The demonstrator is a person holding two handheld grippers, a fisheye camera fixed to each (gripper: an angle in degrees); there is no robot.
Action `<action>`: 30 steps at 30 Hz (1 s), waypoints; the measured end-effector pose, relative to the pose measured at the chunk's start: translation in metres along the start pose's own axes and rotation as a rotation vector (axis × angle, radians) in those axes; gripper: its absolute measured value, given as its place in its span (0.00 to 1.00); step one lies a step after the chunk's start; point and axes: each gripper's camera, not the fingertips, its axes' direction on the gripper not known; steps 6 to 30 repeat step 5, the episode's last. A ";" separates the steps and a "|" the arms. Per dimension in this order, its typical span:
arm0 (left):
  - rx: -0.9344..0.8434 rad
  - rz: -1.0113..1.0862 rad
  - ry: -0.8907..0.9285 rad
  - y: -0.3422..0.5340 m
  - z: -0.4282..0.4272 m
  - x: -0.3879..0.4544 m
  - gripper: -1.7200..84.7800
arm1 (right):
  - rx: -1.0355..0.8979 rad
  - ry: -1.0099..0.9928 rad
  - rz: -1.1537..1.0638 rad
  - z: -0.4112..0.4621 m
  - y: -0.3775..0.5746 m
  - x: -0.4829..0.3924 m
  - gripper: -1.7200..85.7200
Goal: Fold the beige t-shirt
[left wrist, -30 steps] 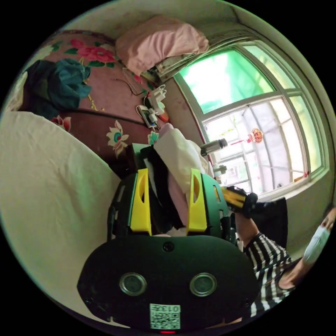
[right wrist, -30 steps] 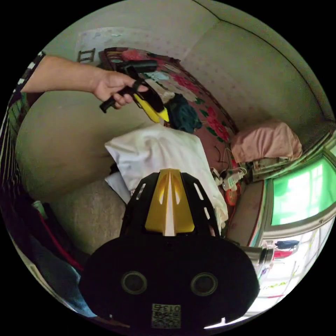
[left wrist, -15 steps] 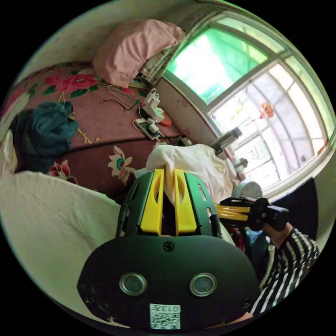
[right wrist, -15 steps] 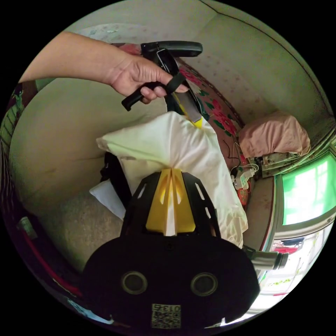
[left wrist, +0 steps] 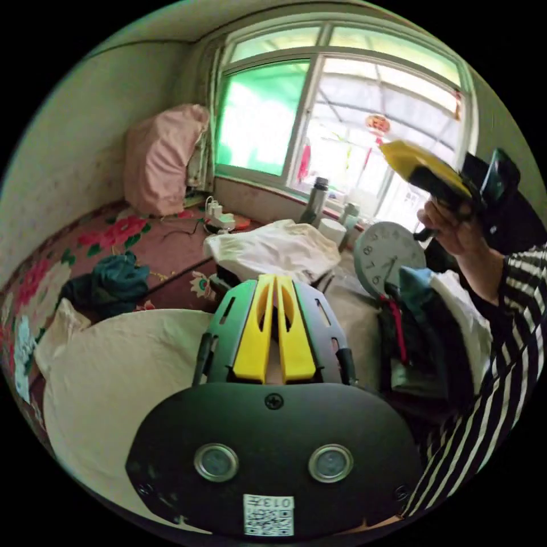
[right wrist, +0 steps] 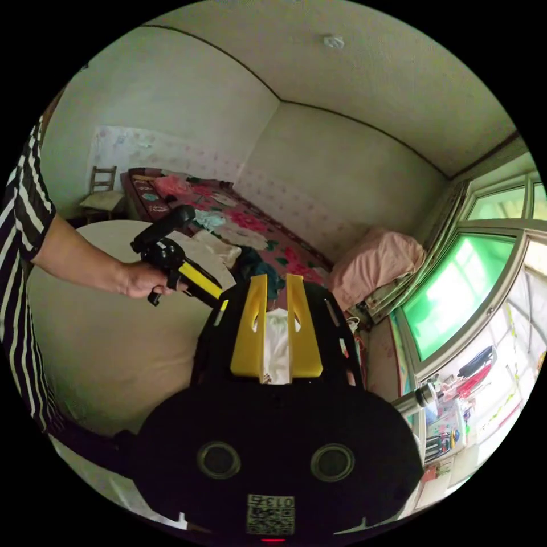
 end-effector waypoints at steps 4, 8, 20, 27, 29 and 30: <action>0.004 0.147 0.058 0.047 -0.029 0.092 0.02 | 0.035 0.119 -0.071 -0.085 0.016 -0.084 0.02; 0.000 0.189 0.095 0.063 -0.037 0.115 0.02 | 0.028 0.142 -0.073 -0.097 0.019 -0.096 0.02; 0.000 0.189 0.095 0.063 -0.037 0.115 0.02 | 0.028 0.142 -0.073 -0.097 0.019 -0.096 0.02; 0.000 0.189 0.095 0.063 -0.037 0.115 0.02 | 0.028 0.142 -0.073 -0.097 0.019 -0.096 0.02; 0.000 0.189 0.095 0.063 -0.037 0.115 0.02 | 0.028 0.142 -0.073 -0.097 0.019 -0.096 0.02; 0.000 0.189 0.095 0.063 -0.037 0.115 0.02 | 0.028 0.142 -0.073 -0.097 0.019 -0.096 0.02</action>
